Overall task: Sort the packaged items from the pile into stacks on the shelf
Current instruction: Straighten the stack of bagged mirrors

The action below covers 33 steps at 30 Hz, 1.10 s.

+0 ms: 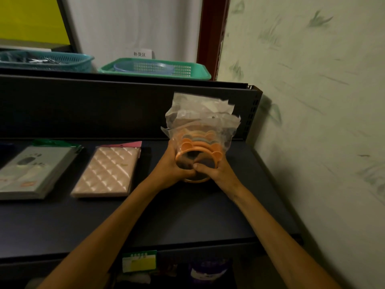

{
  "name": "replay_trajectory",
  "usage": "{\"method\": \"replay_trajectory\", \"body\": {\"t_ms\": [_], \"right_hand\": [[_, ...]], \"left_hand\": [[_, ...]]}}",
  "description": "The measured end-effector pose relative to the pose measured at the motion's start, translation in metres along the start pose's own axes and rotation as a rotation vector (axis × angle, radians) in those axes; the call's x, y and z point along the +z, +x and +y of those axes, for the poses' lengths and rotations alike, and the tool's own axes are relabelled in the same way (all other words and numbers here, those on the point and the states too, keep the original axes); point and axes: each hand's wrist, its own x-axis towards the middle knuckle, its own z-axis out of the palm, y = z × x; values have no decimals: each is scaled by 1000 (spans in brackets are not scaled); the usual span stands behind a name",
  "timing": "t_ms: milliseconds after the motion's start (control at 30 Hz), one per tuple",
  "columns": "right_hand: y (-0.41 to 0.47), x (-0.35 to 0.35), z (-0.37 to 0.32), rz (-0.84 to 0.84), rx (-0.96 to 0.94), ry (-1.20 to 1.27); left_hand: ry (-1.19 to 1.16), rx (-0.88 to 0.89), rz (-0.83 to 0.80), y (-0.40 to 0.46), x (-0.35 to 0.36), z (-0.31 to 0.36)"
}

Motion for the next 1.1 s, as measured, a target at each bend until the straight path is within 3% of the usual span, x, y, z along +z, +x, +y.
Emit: {"method": "replay_trajectory", "body": {"t_ms": [633, 767, 900, 1100], "right_hand": [[-4, -8, -4, -119, 15, -50], [1, -12, -2, -67, 36, 23], [0, -14, -14, -49, 110, 198], [-9, -23, -28, -82, 258, 112]], "left_hand": [[27, -26, -20, -6, -3, 10], [-14, -41, -57, -9, -9, 11], [-123, -136, 1, -11, -13, 16], [-272, -305, 116, -13, -6, 24]]}}
